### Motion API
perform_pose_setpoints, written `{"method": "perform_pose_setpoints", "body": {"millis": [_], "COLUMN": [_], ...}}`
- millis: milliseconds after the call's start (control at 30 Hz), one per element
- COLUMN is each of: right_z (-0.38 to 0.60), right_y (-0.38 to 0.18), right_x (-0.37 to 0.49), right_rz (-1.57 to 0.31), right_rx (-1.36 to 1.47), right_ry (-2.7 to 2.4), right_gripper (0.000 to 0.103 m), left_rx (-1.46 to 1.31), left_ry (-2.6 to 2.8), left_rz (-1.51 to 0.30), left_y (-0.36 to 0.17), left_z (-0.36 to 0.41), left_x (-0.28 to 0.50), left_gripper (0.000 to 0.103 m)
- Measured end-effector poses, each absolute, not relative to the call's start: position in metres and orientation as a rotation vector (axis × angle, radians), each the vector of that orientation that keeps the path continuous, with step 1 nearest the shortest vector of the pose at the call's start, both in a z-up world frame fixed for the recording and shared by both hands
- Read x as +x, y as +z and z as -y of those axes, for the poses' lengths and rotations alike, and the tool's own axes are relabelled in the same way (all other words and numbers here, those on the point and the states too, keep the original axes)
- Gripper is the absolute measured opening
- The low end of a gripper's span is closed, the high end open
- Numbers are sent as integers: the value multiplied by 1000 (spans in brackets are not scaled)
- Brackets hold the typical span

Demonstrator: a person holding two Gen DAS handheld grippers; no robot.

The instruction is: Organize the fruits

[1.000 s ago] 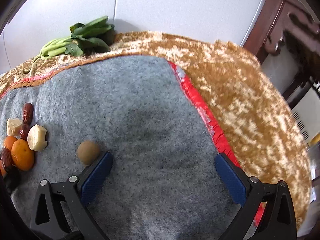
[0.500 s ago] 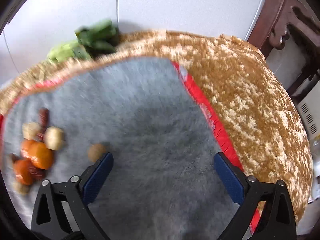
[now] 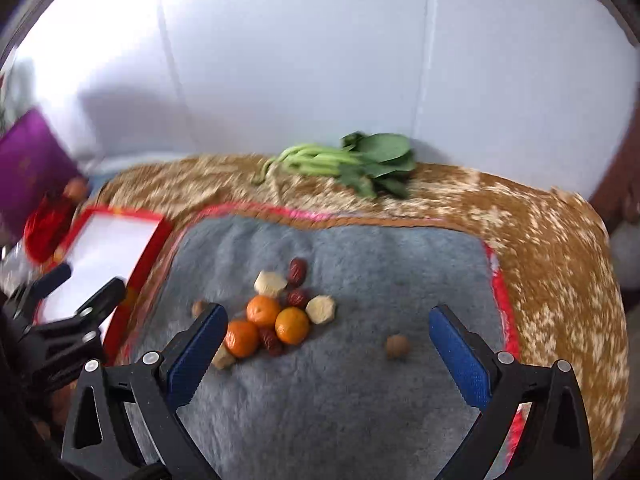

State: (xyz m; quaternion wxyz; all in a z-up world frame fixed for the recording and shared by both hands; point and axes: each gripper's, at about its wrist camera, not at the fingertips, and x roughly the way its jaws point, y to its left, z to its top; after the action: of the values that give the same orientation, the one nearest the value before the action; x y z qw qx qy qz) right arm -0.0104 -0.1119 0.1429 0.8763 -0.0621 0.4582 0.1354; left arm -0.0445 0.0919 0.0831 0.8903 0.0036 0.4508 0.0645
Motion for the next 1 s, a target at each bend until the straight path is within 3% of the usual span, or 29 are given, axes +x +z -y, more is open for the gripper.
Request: {"method": "perform_pose_setpoints", "body": {"millis": [167, 600, 800, 867, 1000], "right_z": [161, 237, 226, 218, 207], "right_y": [109, 76, 57, 52, 38], "right_x": [4, 22, 34, 38, 44], "right_rz": [-1068, -1258, -1312, -1321, -1352], "right_rx": [15, 468, 493, 463, 401], "right_ry": [251, 188, 185, 169, 108], "right_gripper": [98, 88, 69, 56, 42], "left_rx": [186, 202, 170, 149, 100], "left_ry": [107, -154, -210, -220, -255], "left_rz": [-1023, -1060, -1118, -1134, -1155], "left_y": [55, 49, 36, 34, 31], "left_z": [-70, -42, -32, -34, -35], "left_x": [-37, -40, -39, -39, -36], "left_gripper": [103, 102, 89, 81, 69]}}
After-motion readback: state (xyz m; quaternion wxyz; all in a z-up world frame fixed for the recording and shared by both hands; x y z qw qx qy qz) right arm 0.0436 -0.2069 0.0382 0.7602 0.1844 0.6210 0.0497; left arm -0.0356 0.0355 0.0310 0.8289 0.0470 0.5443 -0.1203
